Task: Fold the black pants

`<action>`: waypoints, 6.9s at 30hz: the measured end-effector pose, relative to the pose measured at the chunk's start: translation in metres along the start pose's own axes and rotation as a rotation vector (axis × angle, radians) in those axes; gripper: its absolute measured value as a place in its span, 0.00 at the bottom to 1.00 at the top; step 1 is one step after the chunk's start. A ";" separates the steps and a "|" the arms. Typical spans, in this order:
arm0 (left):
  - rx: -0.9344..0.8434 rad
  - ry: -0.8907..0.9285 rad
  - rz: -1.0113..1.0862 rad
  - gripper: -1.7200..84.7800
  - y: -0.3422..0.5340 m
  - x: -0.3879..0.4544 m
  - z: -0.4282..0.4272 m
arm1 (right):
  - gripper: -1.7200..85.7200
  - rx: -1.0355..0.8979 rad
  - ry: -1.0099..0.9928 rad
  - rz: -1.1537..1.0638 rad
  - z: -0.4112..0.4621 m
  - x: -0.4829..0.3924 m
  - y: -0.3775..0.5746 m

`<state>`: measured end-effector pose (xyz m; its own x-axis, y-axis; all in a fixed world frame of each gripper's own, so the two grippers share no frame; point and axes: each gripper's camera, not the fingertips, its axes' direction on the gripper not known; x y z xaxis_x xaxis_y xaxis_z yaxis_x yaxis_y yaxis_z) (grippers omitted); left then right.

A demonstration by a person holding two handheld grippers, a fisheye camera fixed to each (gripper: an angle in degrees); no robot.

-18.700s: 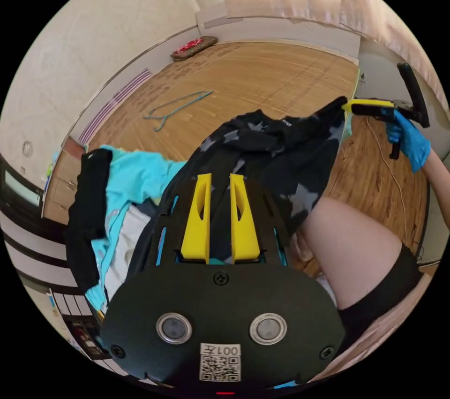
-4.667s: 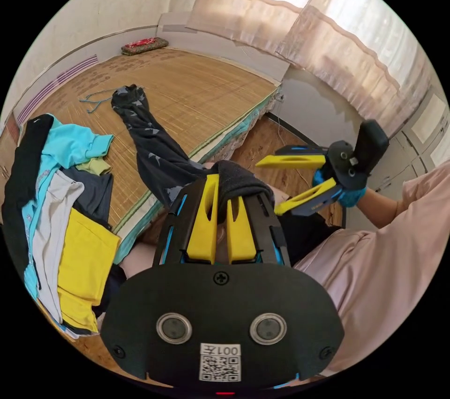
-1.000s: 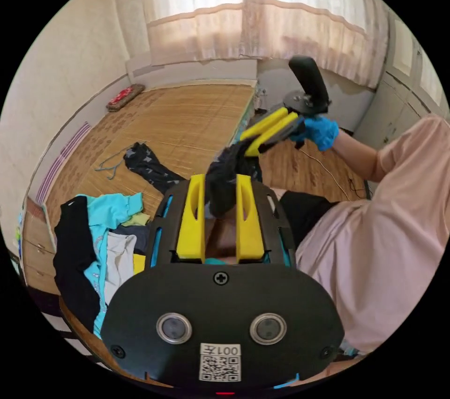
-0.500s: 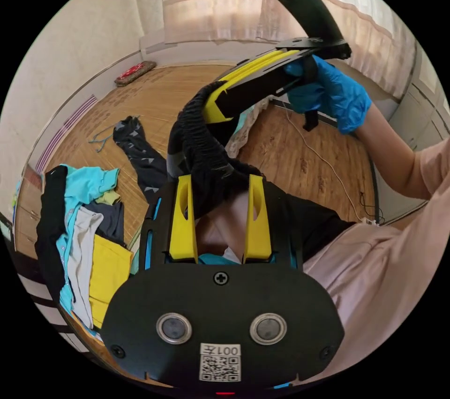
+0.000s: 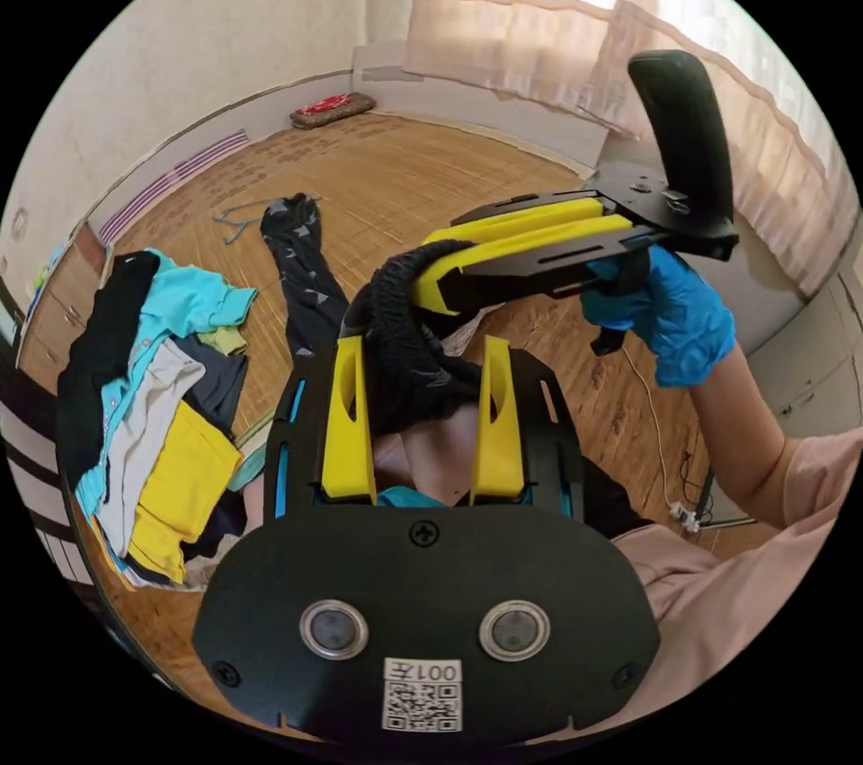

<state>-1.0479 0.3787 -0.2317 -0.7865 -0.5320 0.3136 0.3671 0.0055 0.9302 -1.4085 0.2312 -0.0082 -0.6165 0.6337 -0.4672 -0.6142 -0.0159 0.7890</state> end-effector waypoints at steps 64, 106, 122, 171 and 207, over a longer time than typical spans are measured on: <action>-0.334 0.233 0.255 0.01 -0.023 -0.029 0.083 | 0.20 -0.257 0.090 -0.186 0.080 -0.052 0.077; 0.199 0.080 0.462 0.00 0.035 -0.083 -0.069 | 0.12 -0.277 0.051 -0.274 0.053 0.018 -0.067; 0.112 0.004 0.428 0.00 0.054 -0.079 -0.082 | 0.10 -0.235 0.085 -0.145 0.094 0.015 -0.037; 0.465 -0.231 0.391 0.00 -0.171 -0.164 -0.267 | 0.09 -0.132 0.975 -0.588 -0.003 -0.102 -0.363; 0.556 -0.215 0.217 0.00 -0.195 -0.190 -0.282 | 0.09 0.018 0.996 -0.607 -0.021 -0.108 -0.375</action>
<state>-0.8298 0.2400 -0.5267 -0.8265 -0.2876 0.4839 0.2620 0.5643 0.7829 -1.1218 0.1530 -0.2623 -0.3424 -0.3542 -0.8702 -0.9390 0.0974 0.3298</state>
